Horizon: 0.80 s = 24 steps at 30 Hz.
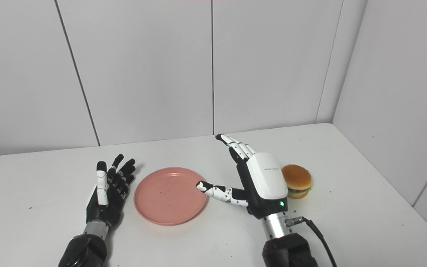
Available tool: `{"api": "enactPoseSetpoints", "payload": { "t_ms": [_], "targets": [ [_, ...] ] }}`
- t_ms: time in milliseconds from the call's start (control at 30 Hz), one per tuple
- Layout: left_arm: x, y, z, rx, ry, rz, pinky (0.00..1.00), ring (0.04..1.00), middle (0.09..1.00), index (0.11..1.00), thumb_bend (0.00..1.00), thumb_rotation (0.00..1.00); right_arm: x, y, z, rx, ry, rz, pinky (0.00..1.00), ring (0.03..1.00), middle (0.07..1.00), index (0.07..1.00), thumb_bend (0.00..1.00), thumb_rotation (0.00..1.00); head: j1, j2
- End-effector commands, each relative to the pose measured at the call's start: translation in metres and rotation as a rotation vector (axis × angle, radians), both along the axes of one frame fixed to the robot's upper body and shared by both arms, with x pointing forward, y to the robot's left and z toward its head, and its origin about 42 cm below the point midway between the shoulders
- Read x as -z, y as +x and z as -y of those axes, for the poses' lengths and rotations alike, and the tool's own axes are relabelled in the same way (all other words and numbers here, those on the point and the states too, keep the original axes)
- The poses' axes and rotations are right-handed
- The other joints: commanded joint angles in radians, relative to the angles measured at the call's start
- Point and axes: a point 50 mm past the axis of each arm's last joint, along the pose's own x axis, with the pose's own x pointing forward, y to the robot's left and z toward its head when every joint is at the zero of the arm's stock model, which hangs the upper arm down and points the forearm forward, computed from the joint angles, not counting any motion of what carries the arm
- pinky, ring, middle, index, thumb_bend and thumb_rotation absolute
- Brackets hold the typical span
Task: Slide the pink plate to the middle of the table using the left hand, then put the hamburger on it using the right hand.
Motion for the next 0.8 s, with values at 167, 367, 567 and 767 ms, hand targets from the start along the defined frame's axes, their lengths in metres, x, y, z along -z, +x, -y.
{"api": "enactPoseSetpoints", "payload": {
  "t_ms": [167,367,567,767],
  "targets": [
    [-0.01,0.01,0.001,0.012,0.008,0.013,1.0,0.929,0.865,0.94,0.99,0.93,-0.021,0.025,0.036,0.128,-0.197,0.073,0.64,0.738,0.783,0.809,0.69,1.0,-0.001,-0.002],
    [-0.011,0.01,-0.001,0.013,0.01,0.017,1.0,0.935,0.864,0.94,1.0,0.93,-0.016,0.038,0.068,0.229,-0.344,0.017,0.68,0.743,0.766,0.79,0.72,1.0,0.003,0.0],
    [-0.011,0.011,-0.002,0.015,0.01,0.017,1.0,0.935,0.863,0.946,1.0,0.94,-0.008,0.045,0.086,0.28,-0.376,-0.051,0.7,0.758,0.768,0.781,0.72,0.98,0.006,0.002],
    [-0.011,0.009,0.0,0.016,0.002,0.016,1.0,0.931,0.864,0.945,1.0,0.93,-0.001,0.056,0.103,0.308,-0.399,-0.113,0.71,0.76,0.773,0.771,0.71,0.97,0.011,0.003]
  ]
}}
